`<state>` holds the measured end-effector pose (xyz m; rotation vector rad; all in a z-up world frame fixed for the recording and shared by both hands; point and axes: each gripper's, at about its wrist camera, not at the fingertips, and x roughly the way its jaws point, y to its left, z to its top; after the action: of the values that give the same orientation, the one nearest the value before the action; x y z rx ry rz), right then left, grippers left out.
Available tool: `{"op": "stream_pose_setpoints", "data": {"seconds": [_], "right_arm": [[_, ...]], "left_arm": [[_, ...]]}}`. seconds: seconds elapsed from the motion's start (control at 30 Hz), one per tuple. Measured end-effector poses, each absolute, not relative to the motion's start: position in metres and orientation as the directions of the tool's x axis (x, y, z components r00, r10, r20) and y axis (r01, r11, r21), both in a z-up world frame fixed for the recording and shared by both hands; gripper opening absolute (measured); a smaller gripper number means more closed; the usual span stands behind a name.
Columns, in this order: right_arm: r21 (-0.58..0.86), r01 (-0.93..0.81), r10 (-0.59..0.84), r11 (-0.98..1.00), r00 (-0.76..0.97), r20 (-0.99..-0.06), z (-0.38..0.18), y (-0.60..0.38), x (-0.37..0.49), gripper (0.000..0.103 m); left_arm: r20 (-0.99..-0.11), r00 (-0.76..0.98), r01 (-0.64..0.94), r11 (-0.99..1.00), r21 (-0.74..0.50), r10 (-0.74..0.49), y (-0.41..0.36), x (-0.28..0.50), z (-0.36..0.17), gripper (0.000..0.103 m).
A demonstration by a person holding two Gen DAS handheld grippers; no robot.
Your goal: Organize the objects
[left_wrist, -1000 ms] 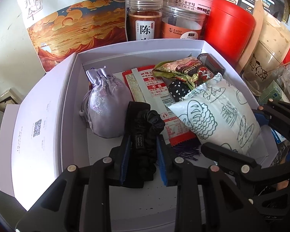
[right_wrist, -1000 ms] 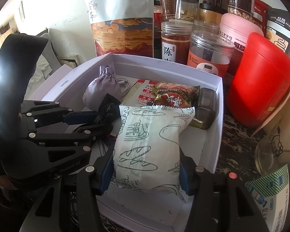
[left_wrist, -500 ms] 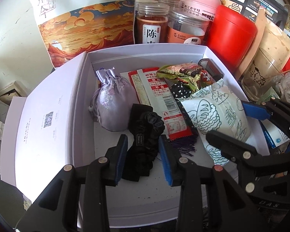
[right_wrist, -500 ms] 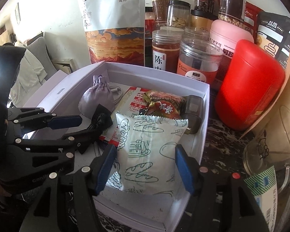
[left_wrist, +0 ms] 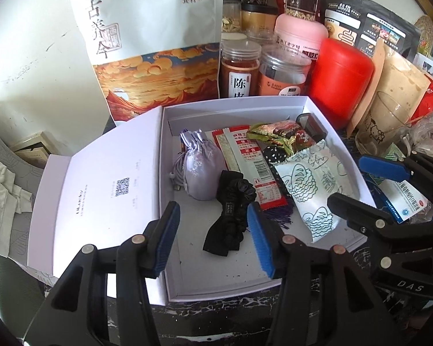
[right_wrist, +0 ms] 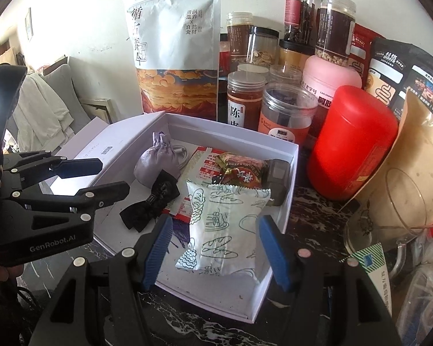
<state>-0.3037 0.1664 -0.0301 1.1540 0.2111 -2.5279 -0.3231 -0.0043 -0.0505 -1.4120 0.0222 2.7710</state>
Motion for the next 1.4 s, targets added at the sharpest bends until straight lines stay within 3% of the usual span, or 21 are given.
{"op": "stream_pose_setpoints", "data": {"seconds": [0.13, 0.3, 0.6, 0.77, 1.4], "right_arm": [[-0.009, 0.374, -0.248, -0.927, -0.632, -0.734, -0.014, 0.167, -0.291, 0.063], [-0.045, 0.357, -0.223, -0.933, -0.673, -0.705, 0.008, 0.170, -0.270, 0.063], [-0.055, 0.326, -0.208, -0.944, -0.715, -0.668, 0.037, 0.174, -0.231, 0.063], [-0.051, 0.312, -0.205, -0.949, -0.729, -0.653, 0.046, 0.174, -0.210, 0.068], [-0.043, 0.285, -0.193, -0.958, -0.746, -0.638, 0.051, 0.175, -0.139, 0.069]], "left_arm": [[-0.797, -0.604, -0.026, -1.000, 0.005, 0.012, -0.004, -0.309, -0.034, 0.048], [-0.786, -0.618, -0.022, -0.999, 0.027, -0.007, -0.003, -0.295, -0.015, 0.059], [-0.741, -0.671, -0.013, -0.999, 0.045, -0.025, -0.004, -0.255, 0.024, 0.069], [-0.728, -0.685, -0.018, -0.999, 0.041, -0.018, -0.006, -0.233, 0.036, 0.074], [-0.705, -0.709, -0.004, -1.000, 0.025, -0.015, -0.013, -0.146, 0.053, 0.076]]}}
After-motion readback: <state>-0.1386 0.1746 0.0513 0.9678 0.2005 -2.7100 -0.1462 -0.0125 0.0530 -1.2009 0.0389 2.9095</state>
